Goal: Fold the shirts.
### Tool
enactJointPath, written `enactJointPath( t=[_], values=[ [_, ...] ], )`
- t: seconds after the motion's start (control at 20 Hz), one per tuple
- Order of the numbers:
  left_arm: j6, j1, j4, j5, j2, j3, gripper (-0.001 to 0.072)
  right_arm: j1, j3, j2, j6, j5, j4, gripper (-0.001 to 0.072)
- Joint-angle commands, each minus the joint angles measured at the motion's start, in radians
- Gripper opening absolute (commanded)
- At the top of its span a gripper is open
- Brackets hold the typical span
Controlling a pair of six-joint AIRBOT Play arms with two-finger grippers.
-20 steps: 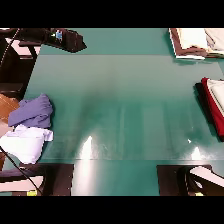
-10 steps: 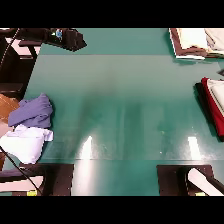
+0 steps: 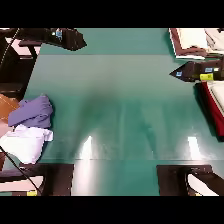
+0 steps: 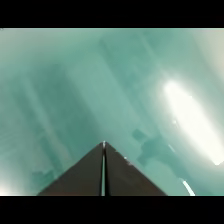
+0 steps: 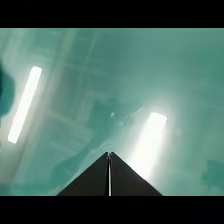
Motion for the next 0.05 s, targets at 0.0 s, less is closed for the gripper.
enactJointPath(
  t=[0.0],
  values=[
    [0.000, -0.001, 0.000, 0.001, 0.000, 0.000, 0.0021, 0.039, 0.000, 0.001, 0.001, -0.010, 0.002, 0.0014]
  ],
)
